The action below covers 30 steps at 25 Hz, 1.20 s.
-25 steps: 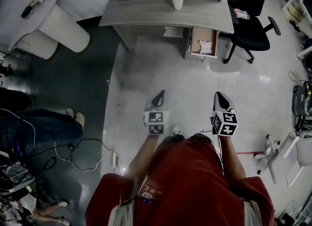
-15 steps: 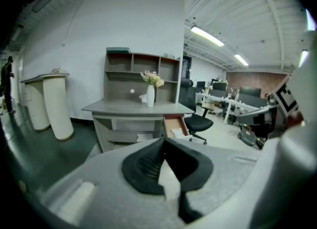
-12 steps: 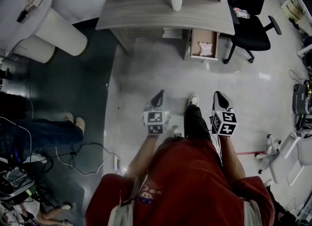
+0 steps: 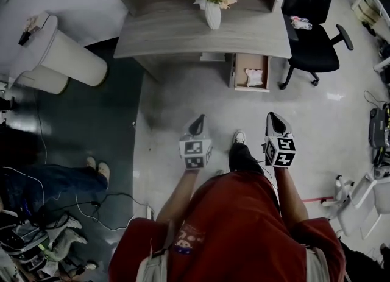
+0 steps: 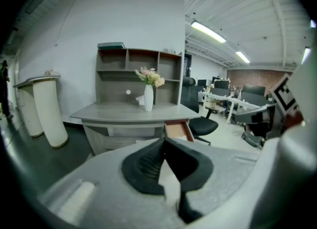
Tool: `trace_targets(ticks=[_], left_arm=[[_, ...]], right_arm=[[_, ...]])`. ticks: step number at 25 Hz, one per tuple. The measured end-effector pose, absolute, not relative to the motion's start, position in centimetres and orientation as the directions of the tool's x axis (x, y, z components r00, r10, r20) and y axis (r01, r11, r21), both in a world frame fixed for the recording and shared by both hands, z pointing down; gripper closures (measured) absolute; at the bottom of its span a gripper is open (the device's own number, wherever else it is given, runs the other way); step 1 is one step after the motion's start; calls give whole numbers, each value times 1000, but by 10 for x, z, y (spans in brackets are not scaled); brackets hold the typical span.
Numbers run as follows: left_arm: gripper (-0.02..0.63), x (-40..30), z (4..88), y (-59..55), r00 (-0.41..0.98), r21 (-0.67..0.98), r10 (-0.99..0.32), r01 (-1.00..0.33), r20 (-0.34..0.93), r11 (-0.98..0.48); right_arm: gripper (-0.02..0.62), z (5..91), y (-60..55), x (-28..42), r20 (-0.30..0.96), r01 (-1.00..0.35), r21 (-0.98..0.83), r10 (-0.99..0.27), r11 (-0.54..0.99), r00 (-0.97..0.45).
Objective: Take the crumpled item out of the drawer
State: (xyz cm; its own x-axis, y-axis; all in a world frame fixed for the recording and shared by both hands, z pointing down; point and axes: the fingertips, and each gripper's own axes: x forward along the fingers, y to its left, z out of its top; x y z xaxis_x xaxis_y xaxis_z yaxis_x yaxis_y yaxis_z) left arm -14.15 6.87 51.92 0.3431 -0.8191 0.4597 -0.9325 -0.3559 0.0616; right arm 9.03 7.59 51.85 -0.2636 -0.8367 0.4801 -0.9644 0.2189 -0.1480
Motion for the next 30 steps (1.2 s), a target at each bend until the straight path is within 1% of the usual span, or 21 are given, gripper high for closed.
trace_targets(ticks=[7, 20, 27, 30], left_arm=[[607, -104, 510, -4, 350, 61, -819, -930, 454, -363], [607, -62, 506, -130, 333, 40, -819, -934, 468, -356], [607, -49, 504, -169, 305, 38, -833, -945, 462, -325], [607, -47, 505, -180, 309, 38, -832, -944, 461, -329]], right_arm=[[594, 507, -1, 120, 455, -963, -156, -850, 219, -267], [594, 515, -125, 163, 477, -957, -179, -831, 228, -287], [594, 517, -174, 166, 477, -940, -172, -810, 295, -341], [594, 518, -186, 166, 477, -940, -179, -810, 291, -341]])
